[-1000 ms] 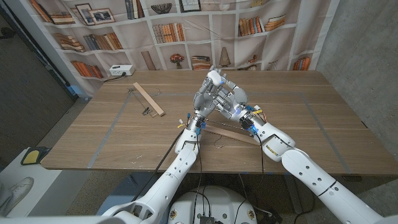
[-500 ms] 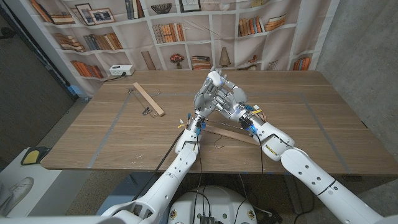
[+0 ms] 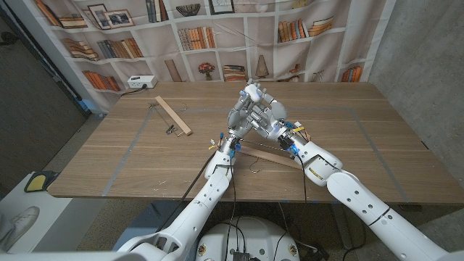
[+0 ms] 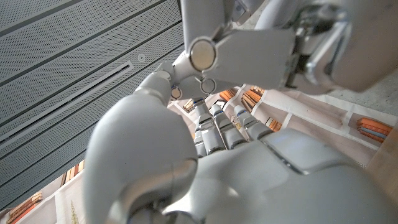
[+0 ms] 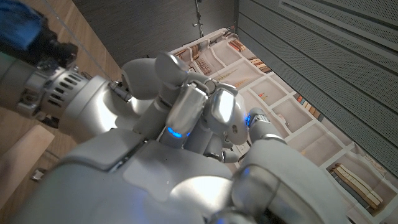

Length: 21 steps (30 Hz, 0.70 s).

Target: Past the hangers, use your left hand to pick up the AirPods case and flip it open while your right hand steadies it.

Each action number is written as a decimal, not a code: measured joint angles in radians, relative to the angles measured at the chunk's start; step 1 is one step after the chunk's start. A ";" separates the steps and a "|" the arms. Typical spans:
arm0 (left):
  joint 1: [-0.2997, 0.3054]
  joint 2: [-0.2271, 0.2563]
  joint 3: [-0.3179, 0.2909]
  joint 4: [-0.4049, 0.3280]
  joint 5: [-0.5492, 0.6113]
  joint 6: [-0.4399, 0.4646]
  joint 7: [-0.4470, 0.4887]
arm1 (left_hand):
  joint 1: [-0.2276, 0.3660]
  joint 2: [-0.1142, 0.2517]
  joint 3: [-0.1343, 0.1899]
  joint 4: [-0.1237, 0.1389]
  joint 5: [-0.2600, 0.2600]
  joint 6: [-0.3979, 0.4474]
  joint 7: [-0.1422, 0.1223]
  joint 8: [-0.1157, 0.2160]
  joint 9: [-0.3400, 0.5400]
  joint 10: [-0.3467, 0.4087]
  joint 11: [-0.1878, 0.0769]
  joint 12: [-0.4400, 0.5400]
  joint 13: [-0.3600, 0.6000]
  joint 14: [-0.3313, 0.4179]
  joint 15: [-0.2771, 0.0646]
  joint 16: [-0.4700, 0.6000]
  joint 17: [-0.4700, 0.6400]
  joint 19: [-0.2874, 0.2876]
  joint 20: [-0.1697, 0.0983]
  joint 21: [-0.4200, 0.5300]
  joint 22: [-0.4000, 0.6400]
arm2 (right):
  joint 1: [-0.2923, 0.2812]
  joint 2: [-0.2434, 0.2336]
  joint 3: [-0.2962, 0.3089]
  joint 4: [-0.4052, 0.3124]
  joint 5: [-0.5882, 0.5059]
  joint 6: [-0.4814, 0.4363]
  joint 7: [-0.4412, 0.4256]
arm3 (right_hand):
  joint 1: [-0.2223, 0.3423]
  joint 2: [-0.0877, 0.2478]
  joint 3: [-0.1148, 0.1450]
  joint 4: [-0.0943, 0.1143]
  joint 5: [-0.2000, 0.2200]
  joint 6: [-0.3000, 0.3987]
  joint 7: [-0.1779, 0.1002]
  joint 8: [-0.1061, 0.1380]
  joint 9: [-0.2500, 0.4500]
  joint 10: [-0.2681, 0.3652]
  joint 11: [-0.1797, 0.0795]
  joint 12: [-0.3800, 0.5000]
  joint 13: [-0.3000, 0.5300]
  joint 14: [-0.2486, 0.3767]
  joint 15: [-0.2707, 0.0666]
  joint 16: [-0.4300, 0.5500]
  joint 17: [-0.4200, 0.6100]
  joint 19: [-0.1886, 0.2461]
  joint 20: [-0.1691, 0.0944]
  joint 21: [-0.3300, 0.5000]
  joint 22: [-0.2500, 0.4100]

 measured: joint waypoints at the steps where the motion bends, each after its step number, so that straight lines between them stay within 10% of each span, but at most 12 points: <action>1: 0.000 0.000 0.000 0.000 0.000 0.001 0.000 | 0.000 0.000 0.000 0.000 0.000 0.000 0.000 0.000 0.000 0.002 0.002 0.000 0.000 0.000 0.000 0.000 0.000 0.000 0.000 0.000 0.000 | 0.001 0.000 0.000 0.002 0.000 0.000 0.000 | 0.012 0.011 0.011 0.000 0.000 0.006 0.002 0.000 0.001 0.000 0.000 0.000 0.000 0.000 0.000 0.000 0.000 -0.002 0.002 0.000 0.000; 21: -0.013 -0.010 -0.005 0.033 0.002 0.008 -0.013 | -0.002 0.002 0.000 0.000 0.000 0.000 -0.007 0.000 0.000 0.003 0.003 0.000 0.000 0.000 0.000 0.000 0.000 0.000 0.000 0.000 0.000 | 0.014 0.009 0.000 0.036 0.009 -0.010 0.023 | 0.096 0.068 0.077 0.012 0.003 0.046 0.022 0.005 0.003 -0.031 -0.002 0.007 0.040 -0.031 -0.002 -0.015 0.000 -0.068 0.035 0.028 0.005</action>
